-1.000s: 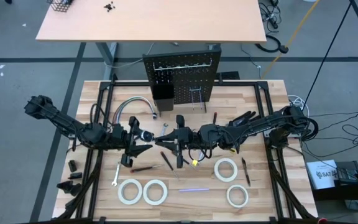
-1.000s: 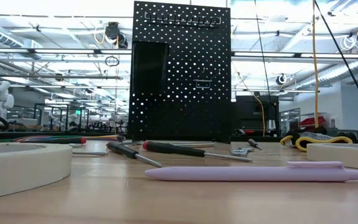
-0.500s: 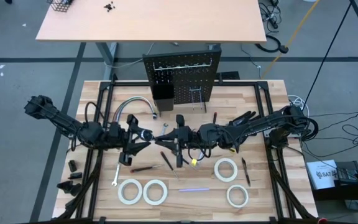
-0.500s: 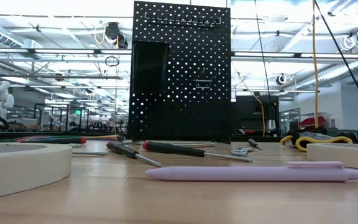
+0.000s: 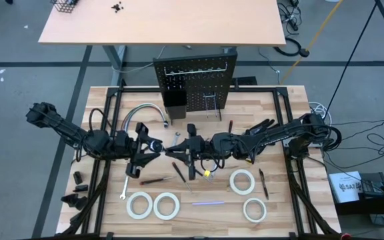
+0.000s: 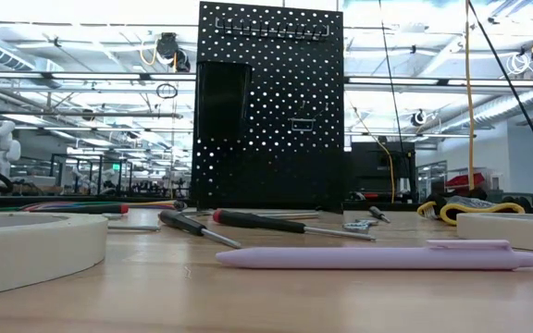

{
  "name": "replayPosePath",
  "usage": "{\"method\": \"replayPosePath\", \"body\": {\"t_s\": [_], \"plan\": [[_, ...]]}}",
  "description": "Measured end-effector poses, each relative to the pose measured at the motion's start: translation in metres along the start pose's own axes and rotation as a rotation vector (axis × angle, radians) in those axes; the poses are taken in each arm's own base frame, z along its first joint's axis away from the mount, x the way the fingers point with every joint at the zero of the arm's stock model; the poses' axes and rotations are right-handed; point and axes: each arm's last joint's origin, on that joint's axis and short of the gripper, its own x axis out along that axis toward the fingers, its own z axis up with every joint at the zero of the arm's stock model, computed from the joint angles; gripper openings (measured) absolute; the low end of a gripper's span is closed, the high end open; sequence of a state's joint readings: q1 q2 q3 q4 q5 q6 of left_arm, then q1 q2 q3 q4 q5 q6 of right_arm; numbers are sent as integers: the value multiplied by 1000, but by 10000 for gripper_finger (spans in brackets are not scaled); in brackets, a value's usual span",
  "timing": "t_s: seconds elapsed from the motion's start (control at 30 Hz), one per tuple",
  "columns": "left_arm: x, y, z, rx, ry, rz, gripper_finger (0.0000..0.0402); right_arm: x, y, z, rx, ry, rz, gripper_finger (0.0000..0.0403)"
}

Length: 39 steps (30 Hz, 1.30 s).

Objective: Hang tools onto peg board
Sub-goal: Put the ratchet wrench into the peg board

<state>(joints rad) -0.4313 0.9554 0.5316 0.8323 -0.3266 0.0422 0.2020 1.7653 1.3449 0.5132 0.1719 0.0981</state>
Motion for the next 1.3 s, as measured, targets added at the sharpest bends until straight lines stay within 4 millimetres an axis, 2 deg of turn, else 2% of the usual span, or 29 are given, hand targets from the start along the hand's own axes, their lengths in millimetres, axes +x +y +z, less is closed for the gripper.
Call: {"method": "replayPosePath", "body": {"t_s": [0.47,0.8,1.1,1.3], "plan": [[0,0,0,0,1,-15,205,0,1,1,16,-12,18,35],[0,-1,0,1,2,-31,175,0,1,1,35,-11,26,35],[0,-1,0,1,2,-34,172,0,1,1,43,-11,26,35],[0,-1,-1,1,9,-28,171,0,1,2,47,-14,19,91]]}}
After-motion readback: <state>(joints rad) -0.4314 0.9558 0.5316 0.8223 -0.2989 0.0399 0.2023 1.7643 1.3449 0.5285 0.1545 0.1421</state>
